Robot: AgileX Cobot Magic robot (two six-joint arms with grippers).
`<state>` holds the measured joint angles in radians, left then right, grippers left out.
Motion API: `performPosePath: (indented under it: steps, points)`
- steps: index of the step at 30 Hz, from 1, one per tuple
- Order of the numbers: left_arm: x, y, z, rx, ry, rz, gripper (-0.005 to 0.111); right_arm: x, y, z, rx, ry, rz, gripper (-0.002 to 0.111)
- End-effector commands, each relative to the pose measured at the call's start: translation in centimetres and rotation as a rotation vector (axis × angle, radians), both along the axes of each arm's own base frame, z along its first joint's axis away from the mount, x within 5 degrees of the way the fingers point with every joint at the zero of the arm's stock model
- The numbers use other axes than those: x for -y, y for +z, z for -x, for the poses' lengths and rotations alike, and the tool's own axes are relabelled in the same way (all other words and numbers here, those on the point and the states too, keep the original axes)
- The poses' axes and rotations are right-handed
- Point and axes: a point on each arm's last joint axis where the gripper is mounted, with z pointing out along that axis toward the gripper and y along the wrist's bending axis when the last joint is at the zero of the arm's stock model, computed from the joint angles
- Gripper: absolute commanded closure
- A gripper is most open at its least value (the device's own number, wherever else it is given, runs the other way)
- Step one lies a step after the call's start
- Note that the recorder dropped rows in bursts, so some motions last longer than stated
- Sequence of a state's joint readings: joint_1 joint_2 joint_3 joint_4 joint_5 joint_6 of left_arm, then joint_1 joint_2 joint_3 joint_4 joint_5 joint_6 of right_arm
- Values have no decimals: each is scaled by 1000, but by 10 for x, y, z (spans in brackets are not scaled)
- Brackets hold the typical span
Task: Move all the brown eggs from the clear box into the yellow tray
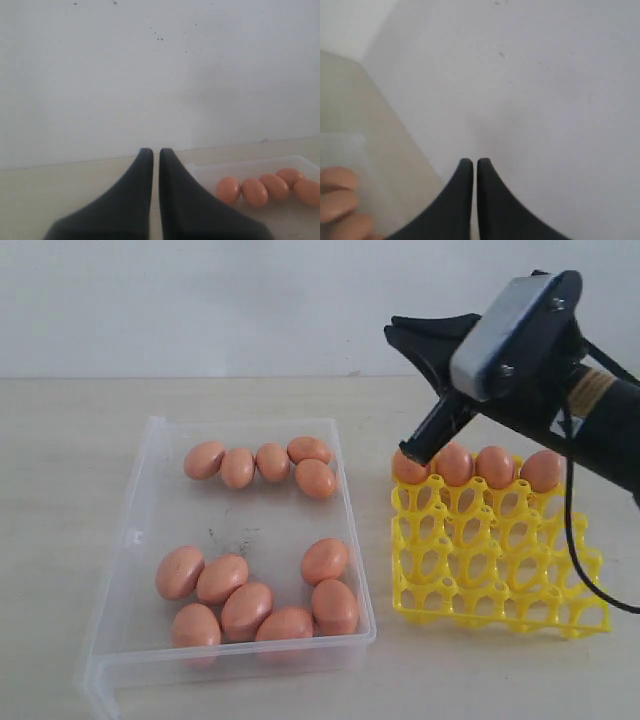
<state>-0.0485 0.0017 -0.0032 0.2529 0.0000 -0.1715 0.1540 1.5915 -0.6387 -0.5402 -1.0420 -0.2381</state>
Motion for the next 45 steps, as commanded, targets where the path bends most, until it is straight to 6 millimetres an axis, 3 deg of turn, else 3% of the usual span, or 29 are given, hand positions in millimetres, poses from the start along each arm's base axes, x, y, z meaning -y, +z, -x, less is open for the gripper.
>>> performPosePath:
  steps: [1,2,3,5,6,8,10,13,15,16,17,18,20,24,28,31,35,37,38,40,45]
  points:
    - [0,-1,0,-2,-8,0,103,0,9,-5,128,-403,89,109]
    - [0,-1,0,-2,-8,0,103,-2,18,0,199,-538,37,109]
    - [0,-1,0,-2,-8,0,103,-7,22,3,232,-549,0,109]
    - [0,-1,0,-2,-8,0,103,-35,19,11,167,-335,-42,109]
    - [0,-1,0,-2,-8,0,103,-61,11,19,27,-44,-33,109]
    - [0,-1,0,-2,-8,0,103,-84,17,18,-221,192,-150,109]
    - [0,-1,0,-2,-8,0,103,-91,33,5,-404,187,-238,109]
    - [0,-1,0,-2,-8,0,103,-99,51,-7,-554,183,-113,109]
    - [0,-1,0,-2,-8,0,103,-104,50,-9,-750,194,-70,109]
    - [0,-1,0,-2,-8,0,103,-110,47,-8,-890,234,-134,109]
    - [0,-1,0,-2,-8,0,103,-118,43,-4,-960,372,-120,109]
    - [0,-1,0,-2,-8,0,103,-125,36,-3,-965,480,-67,109]
    - [0,-1,0,-2,-8,0,103,-134,27,-7,-855,527,52,109]
    - [0,-1,0,-2,-8,0,103,-145,9,-35,-516,62,304,109]
    - [0,-1,0,-2,-8,0,103,-157,-5,-39,-329,127,588,109]
    - [0,-1,0,-2,-8,0,103,-158,9,-50,-284,64,597,109]
    - [0,-1,0,-2,-8,0,103,-155,45,-68,-234,-97,553,108]
    - [0,-1,0,-2,-8,0,103,-154,69,-77,-247,-145,380,108]
    - [0,-1,0,-2,-8,0,103,-153,85,-80,-297,-131,208,108]
    - [0,-1,0,-2,-8,0,103,-149,100,-76,-393,2,-29,108]
    - [0,-1,0,-2,-8,0,103,-130,107,-28,-494,965,-114,108]
